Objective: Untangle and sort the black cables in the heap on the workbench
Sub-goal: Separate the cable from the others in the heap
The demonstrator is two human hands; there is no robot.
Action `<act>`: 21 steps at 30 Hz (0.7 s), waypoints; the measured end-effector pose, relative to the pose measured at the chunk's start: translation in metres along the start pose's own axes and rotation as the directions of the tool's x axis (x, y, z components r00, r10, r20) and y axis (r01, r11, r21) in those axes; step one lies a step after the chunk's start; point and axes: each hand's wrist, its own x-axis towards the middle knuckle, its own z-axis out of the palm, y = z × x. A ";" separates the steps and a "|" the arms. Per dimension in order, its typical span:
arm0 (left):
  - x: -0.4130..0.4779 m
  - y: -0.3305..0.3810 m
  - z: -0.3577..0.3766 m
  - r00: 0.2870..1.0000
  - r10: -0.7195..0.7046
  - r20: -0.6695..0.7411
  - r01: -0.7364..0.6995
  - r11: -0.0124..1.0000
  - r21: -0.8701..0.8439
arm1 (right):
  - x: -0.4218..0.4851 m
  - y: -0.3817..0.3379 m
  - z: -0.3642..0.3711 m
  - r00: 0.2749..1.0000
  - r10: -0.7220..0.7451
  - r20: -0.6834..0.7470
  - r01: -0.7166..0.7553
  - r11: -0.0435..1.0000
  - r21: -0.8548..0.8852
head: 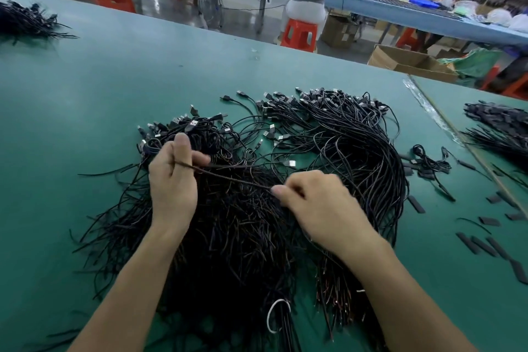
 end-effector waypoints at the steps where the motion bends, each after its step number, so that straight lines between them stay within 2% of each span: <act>1: -0.001 0.001 -0.001 0.999 0.039 -0.003 -0.039 0.999 0.030 | 0.004 0.012 0.000 0.994 0.105 -0.039 -0.109 0.990 -0.086; 3: -0.005 0.006 0.000 0.989 0.140 0.054 -0.146 0.982 0.122 | 0.012 0.032 -0.002 0.963 0.244 -0.110 -0.260 0.951 -0.166; 5: -0.007 0.009 0.002 0.961 0.242 0.134 -0.267 0.940 0.214 | 0.016 0.047 -0.004 0.938 0.312 -0.152 -0.343 0.901 -0.266; 7: -0.010 0.013 0.002 0.910 0.310 0.275 -0.384 0.880 0.278 | 0.015 0.053 -0.006 0.945 0.287 -0.158 -0.327 0.846 -0.420; 8: -0.012 0.014 0.002 0.878 0.322 0.354 -0.438 0.839 0.323 | 0.015 0.053 -0.007 0.961 0.239 -0.140 -0.277 0.855 -0.439; 9: -0.014 0.014 0.004 0.847 0.322 0.424 -0.492 0.777 0.392 | 0.014 0.051 -0.007 0.982 0.161 -0.096 -0.186 0.900 -0.393; 11: -0.020 0.014 0.009 0.805 0.281 0.523 -0.566 0.627 0.534 | 0.010 0.038 -0.008 0.997 -0.081 0.006 0.081 0.986 -0.144; 12: -0.024 0.014 0.011 0.789 0.253 0.560 -0.586 0.586 0.560 | 0.007 0.027 -0.008 0.981 -0.188 0.035 0.188 0.982 0.000; 14: -0.028 0.014 0.014 0.769 0.205 0.606 -0.601 0.556 0.574 | 0.004 0.009 -0.001 0.947 -0.314 0.069 0.295 0.935 0.197; 16: -0.030 0.017 0.014 0.772 0.175 0.611 -0.589 0.559 0.583 | 0.004 -0.003 0.007 0.934 -0.347 0.082 0.322 0.920 0.222; 21: -0.030 0.023 0.013 0.786 0.173 0.593 -0.495 0.752 0.436 | 0.009 0.002 0.009 0.967 -0.241 0.079 0.222 0.956 0.194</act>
